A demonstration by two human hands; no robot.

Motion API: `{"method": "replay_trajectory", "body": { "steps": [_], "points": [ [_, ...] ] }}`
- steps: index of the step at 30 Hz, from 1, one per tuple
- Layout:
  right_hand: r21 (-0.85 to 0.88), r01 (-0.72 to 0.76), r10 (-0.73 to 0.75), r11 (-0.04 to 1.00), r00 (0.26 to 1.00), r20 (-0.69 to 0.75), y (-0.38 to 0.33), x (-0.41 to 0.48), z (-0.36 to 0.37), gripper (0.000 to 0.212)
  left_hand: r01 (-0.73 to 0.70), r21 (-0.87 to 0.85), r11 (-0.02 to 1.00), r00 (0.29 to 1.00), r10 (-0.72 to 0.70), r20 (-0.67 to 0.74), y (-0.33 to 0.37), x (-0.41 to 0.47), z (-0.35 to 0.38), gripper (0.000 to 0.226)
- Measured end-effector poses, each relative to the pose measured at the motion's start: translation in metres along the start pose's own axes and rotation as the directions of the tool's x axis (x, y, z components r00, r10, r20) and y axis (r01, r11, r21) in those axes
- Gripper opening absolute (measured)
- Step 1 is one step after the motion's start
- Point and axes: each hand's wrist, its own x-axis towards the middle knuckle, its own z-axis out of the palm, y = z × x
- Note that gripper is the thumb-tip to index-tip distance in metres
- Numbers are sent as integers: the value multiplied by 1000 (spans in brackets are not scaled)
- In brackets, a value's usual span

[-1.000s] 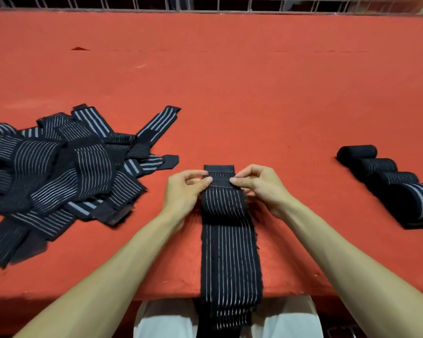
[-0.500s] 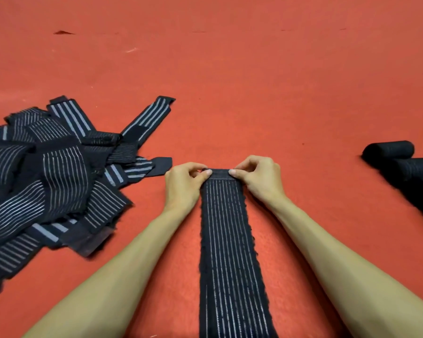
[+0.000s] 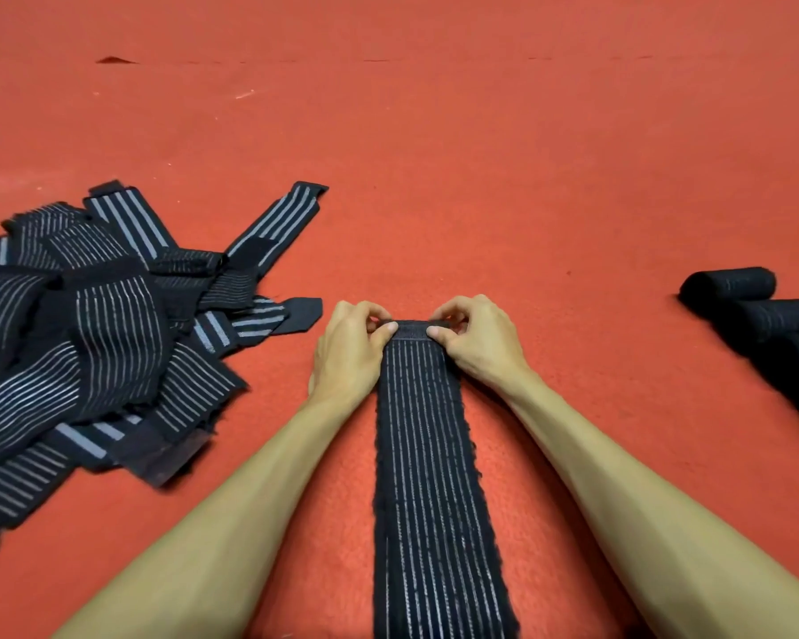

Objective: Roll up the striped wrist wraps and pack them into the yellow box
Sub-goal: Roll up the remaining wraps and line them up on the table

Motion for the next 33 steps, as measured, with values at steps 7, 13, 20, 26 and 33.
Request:
{"method": "replay_trajectory", "body": {
  "steps": [7, 13, 20, 26, 33],
  "points": [
    [116, 76, -81, 990, 996, 35, -21, -33, -32, 23, -227, -180, 957, 970, 239, 51, 13, -42, -31, 15],
    [151, 217, -226, 964, 973, 42, -51, -73, -91, 27, -345, -126, 930, 905, 366, 217, 61, -74, -89, 18],
    [502, 139, -352, 854, 864, 360, -96, -134, -171, 13, -128, -440, 889, 875, 311, 372, 117, -129, -153, 7],
    [763, -27, -433, 645, 810, 395, -126, -168, -208, 15, 238, -733, 638, 778, 326, 536, 157, -162, -194, 16],
    [678, -47, -229, 733, 922, 312, -111, -147, -172, 22, 44, -578, 815, 937, 168, 307, 144, -148, -166, 12]
  ]
}}
